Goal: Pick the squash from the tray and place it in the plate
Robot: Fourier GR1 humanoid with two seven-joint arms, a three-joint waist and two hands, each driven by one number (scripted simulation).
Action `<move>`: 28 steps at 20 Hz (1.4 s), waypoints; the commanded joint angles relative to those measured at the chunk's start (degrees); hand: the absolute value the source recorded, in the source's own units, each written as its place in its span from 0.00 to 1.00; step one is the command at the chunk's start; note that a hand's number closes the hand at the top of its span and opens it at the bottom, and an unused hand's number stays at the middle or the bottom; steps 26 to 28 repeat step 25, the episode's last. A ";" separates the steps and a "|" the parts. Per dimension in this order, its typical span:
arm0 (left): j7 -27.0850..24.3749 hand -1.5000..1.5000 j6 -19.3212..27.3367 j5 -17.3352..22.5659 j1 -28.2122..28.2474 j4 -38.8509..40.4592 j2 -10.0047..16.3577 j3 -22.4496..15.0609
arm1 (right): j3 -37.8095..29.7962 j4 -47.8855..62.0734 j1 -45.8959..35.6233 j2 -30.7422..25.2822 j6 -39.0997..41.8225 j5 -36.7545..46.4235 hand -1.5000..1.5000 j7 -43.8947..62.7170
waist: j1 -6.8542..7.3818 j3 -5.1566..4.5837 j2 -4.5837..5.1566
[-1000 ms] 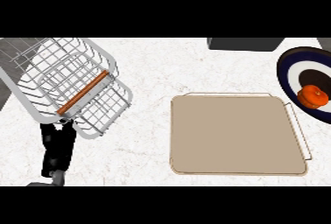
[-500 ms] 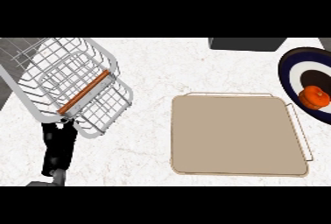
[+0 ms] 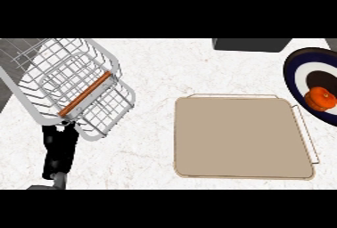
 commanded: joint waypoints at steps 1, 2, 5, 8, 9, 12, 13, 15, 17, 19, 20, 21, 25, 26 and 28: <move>-0.06 0.50 -0.83 -1.01 -4.57 -2.16 -1.67 -2.58 | -0.62 0.68 0.95 1.18 -1.96 -0.23 0.00 -2.30 | -0.13 0.14 0.14; -0.54 0.50 -1.36 -0.66 -3.59 -1.78 -1.59 -2.55 | -0.96 0.73 0.02 -2.04 1.05 -0.51 0.00 -1.14 | -0.05 0.12 0.16; -1.90 0.50 -1.50 -0.63 -2.80 -1.53 -1.52 -2.21 | -1.43 1.15 1.90 -2.35 0.75 -0.80 0.00 -2.43 | -0.34 0.11 0.06; -1.92 0.50 -0.97 -0.55 -3.54 -1.45 -1.37 -1.35 | -2.73 1.29 1.20 -3.65 2.07 -2.01 0.00 -1.88 | -0.22 0.20 0.26; -1.87 0.50 -1.87 -0.57 -3.03 -1.90 -1.36 -2.34 | -3.36 1.37 1.50 -2.63 0.43 -2.57 0.00 -2.37 | -0.15 0.26 0.29; -1.40 0.50 -1.89 -0.10 -3.76 -1.49 -1.14 -1.47 | -3.51 1.42 3.64 -2.83 0.65 -2.60 0.00 -4.04 | -0.73 0.32 0.37; -1.21 0.50 -1.88 -0.09 -4.60 -1.70 -1.03 -1.30 | -4.48 1.37 1.42 -3.60 1.12 -3.58 0.00 -1.75 | -0.42 0.26 0.32; -0.75 0.50 -1.71 -0.46 -3.46 -2.81 -0.81 -1.78 | -4.61 1.79 2.84 -4.87 -0.58 -3.42 0.00 -1.18 | -0.22 0.34 0.33; -1.19 0.50 -1.18 -0.51 -4.48 -1.21 -1.94 -1.84 | -5.64 1.94 2.56 -3.71 -2.65 -4.32 0.00 -0.92 | -0.48 0.31 0.62; -1.27 0.50 -1.25 -1.02 -4.10 -0.98 -2.14 -2.58 | -5.45 1.80 3.21 -3.92 -2.52 -4.04 0.00 -1.44 | -0.58 0.32 0.61; -1.66 0.50 -1.18 -1.13 -3.33 -2.54 -1.70 -2.46 | -5.48 1.95 3.44 -4.18 -1.41 -4.07 0.00 -1.40 | -0.24 0.30 0.29; -0.50 0.50 -1.63 -0.80 -3.89 -2.48 -1.80 -2.80 | -5.62 1.47 2.28 -4.97 -2.15 -4.12 0.00 -0.49 | -0.08 0.30 0.38; -0.64 0.50 -2.00 -0.02 -3.88 -1.86 -0.94 -1.38 | -5.64 1.76 4.46 -5.09 -2.97 -3.86 0.00 -1.77 | -0.33 0.40 0.57; -0.64 0.50 -2.00 -0.02 -3.88 -1.86 -0.94 -1.38 | -5.64 1.76 4.46 -5.09 -2.97 -3.86 0.00 -1.77 | -0.33 0.40 0.57; -0.64 0.50 -2.00 -0.02 -3.88 -1.86 -0.94 -1.38 | -5.64 1.76 4.46 -5.09 -2.97 -3.86 0.00 -1.77 | -0.33 0.40 0.57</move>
